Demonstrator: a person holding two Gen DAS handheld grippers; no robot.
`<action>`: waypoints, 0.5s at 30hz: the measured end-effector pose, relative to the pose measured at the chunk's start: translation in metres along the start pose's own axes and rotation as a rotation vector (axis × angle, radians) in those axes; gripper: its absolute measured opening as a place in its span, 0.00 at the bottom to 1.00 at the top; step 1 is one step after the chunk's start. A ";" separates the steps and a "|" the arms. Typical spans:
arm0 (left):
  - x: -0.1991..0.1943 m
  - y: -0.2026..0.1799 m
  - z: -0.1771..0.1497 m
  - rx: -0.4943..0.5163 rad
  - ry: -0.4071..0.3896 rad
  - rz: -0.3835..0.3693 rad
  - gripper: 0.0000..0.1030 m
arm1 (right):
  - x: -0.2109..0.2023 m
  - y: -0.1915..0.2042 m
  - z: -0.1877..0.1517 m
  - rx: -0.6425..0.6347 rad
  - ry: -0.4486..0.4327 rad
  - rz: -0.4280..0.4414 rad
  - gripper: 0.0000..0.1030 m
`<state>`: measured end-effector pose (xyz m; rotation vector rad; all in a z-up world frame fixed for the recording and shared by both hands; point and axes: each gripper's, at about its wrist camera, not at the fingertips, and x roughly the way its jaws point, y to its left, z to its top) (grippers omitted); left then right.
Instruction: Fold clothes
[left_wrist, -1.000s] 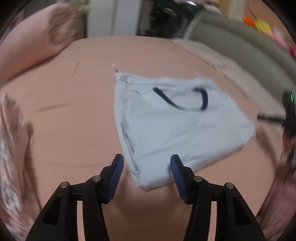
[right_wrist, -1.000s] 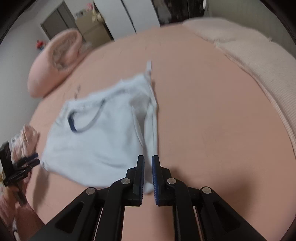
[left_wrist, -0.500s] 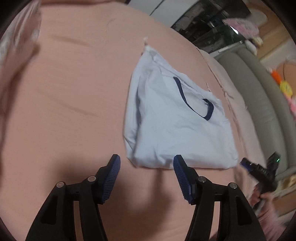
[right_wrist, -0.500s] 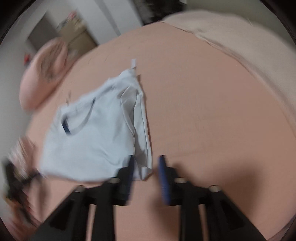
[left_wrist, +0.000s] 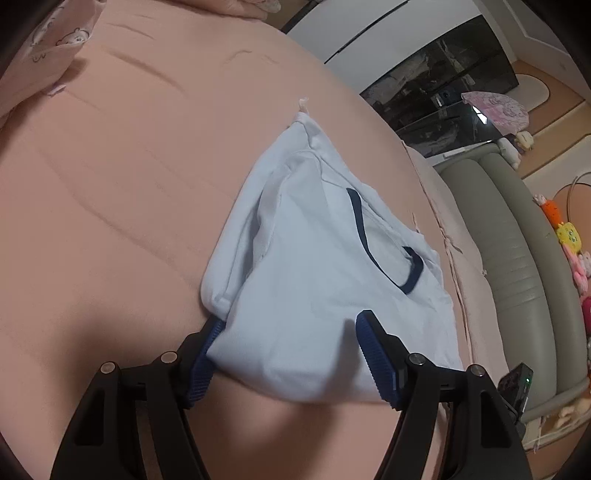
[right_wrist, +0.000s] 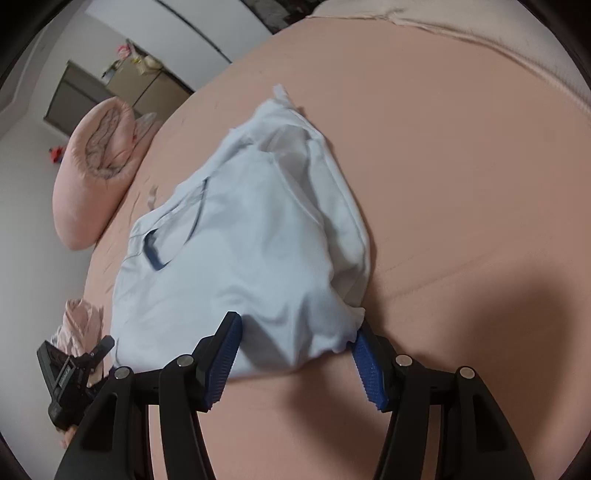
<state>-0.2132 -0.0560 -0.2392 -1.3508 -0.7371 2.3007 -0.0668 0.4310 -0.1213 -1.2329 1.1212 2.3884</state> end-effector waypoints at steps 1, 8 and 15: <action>0.003 -0.006 0.002 0.026 0.010 0.017 0.65 | -0.001 0.001 0.001 0.013 -0.003 0.001 0.30; -0.025 -0.035 0.009 0.135 0.082 0.052 0.14 | -0.035 0.021 -0.003 -0.010 -0.041 0.028 0.14; -0.085 -0.024 -0.031 0.146 0.199 0.041 0.14 | -0.070 0.013 -0.047 0.048 0.043 0.045 0.14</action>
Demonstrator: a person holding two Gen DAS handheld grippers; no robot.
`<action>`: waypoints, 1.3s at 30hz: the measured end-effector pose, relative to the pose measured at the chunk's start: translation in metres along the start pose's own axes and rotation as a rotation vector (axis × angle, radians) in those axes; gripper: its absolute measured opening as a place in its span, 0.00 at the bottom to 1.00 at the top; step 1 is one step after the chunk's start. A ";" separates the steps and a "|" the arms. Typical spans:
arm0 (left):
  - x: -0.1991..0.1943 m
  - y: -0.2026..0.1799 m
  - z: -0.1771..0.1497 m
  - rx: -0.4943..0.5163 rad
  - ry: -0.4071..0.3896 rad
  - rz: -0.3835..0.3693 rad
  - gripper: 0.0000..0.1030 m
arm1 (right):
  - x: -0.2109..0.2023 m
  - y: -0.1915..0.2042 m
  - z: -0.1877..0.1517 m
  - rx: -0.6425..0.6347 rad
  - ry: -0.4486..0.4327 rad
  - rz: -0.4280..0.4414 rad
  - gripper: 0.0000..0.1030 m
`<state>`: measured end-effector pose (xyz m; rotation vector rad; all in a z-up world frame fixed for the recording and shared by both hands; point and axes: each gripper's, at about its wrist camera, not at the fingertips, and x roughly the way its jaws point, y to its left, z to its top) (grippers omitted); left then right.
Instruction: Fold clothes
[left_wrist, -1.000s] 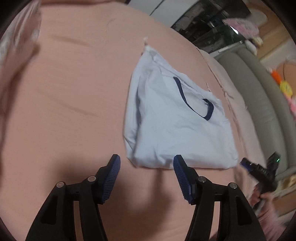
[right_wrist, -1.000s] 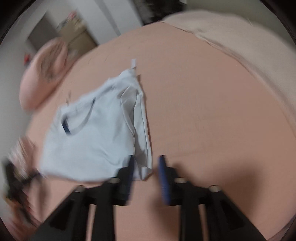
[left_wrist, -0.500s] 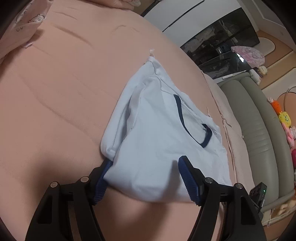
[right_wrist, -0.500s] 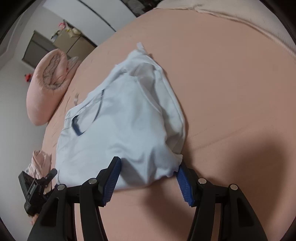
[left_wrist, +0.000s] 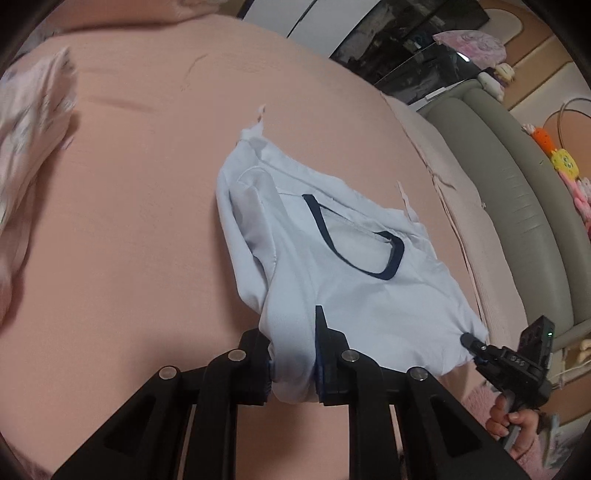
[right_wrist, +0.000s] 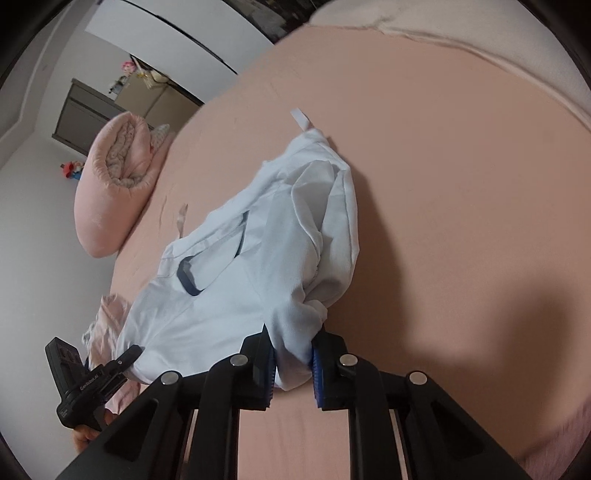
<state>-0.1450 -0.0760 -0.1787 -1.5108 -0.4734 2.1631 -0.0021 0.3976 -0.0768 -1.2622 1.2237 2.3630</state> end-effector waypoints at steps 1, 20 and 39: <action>-0.004 0.005 -0.010 -0.019 0.023 -0.007 0.14 | -0.004 -0.005 -0.010 0.009 0.020 -0.007 0.14; -0.035 0.051 -0.051 -0.125 0.074 0.086 0.32 | -0.024 -0.030 -0.055 -0.037 0.162 -0.119 0.20; 0.069 -0.075 -0.077 0.822 0.170 0.138 0.64 | 0.058 0.051 -0.068 -0.638 0.320 -0.114 0.15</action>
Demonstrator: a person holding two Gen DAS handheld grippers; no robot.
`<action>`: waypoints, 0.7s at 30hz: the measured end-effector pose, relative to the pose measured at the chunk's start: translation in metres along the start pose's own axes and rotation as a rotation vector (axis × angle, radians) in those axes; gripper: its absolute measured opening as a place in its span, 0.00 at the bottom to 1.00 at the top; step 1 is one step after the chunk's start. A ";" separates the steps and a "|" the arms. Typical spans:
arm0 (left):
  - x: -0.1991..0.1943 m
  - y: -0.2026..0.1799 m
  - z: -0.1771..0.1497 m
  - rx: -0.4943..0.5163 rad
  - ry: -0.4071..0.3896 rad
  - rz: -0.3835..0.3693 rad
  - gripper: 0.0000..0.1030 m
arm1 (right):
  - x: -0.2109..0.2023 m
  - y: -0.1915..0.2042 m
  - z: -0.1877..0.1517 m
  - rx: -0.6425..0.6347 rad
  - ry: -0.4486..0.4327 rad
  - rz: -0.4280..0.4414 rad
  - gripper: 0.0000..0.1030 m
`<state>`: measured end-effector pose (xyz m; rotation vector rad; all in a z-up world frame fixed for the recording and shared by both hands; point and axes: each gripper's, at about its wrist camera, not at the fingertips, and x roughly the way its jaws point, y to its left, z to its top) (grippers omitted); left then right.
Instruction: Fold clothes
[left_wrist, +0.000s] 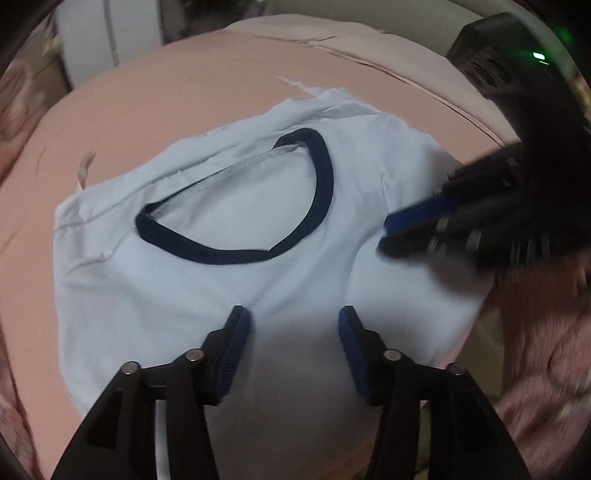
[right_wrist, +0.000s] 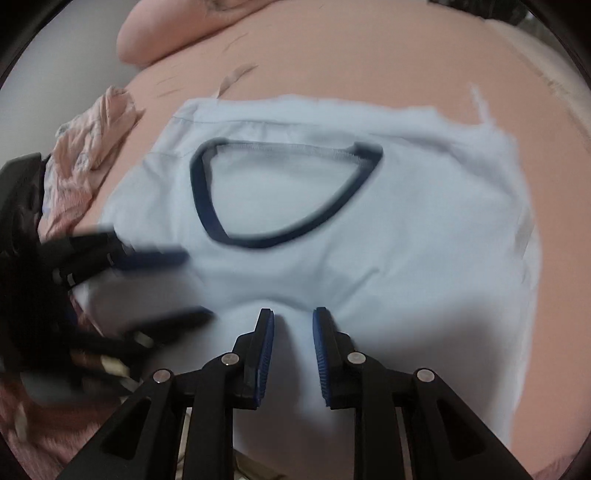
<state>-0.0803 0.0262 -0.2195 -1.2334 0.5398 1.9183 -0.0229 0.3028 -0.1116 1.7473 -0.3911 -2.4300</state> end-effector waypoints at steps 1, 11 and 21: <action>-0.007 0.012 -0.007 -0.008 0.019 0.008 0.68 | -0.007 -0.012 -0.006 0.008 0.006 0.003 0.14; -0.001 0.066 0.034 -0.129 -0.080 -0.105 0.71 | -0.045 -0.036 0.032 0.053 -0.110 -0.041 0.21; -0.013 0.068 0.037 -0.183 -0.149 0.016 0.71 | -0.055 -0.104 0.011 0.290 -0.148 -0.094 0.18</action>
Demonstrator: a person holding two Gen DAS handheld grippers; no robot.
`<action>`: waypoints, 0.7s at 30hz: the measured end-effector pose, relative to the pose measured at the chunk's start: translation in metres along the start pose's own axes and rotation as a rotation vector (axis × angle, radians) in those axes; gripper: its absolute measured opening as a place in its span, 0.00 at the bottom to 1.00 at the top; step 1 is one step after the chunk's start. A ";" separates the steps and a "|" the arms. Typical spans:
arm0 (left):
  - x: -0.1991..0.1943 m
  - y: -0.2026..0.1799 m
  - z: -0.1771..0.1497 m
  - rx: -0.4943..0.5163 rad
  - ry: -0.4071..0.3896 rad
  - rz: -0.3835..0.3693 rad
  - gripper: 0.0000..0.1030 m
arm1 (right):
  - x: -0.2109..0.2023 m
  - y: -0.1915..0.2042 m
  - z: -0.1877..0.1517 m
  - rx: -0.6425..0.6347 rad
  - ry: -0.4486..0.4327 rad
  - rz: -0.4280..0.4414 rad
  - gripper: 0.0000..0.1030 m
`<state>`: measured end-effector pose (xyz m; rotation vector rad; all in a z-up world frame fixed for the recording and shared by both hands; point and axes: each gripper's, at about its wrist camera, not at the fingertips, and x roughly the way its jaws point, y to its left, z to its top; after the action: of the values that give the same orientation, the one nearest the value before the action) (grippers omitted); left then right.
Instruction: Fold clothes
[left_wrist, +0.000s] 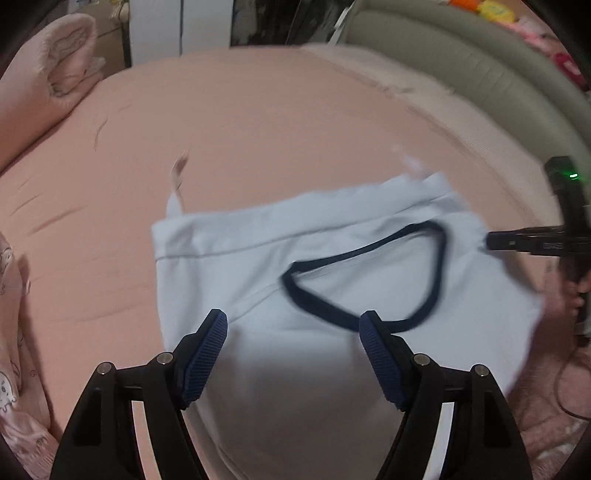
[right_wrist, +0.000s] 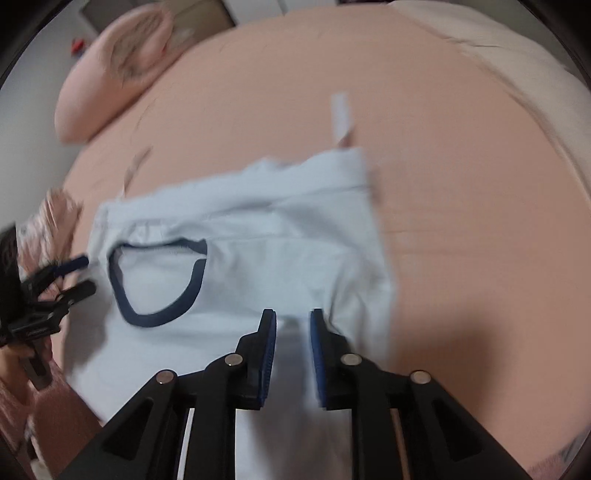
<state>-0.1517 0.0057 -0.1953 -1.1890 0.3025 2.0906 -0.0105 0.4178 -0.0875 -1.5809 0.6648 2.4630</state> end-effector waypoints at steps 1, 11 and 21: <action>-0.008 -0.007 -0.003 0.020 -0.026 -0.021 0.71 | -0.008 -0.002 -0.005 0.008 -0.014 0.019 0.20; -0.012 -0.045 -0.027 -0.057 -0.095 0.146 0.71 | -0.016 0.015 -0.035 -0.002 -0.072 0.005 0.35; -0.001 -0.041 -0.054 0.149 0.144 0.009 0.73 | 0.012 0.051 -0.068 -0.241 0.123 0.063 0.30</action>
<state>-0.0883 0.0076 -0.2189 -1.2514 0.5221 1.9568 0.0234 0.3414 -0.1073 -1.8354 0.4532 2.5915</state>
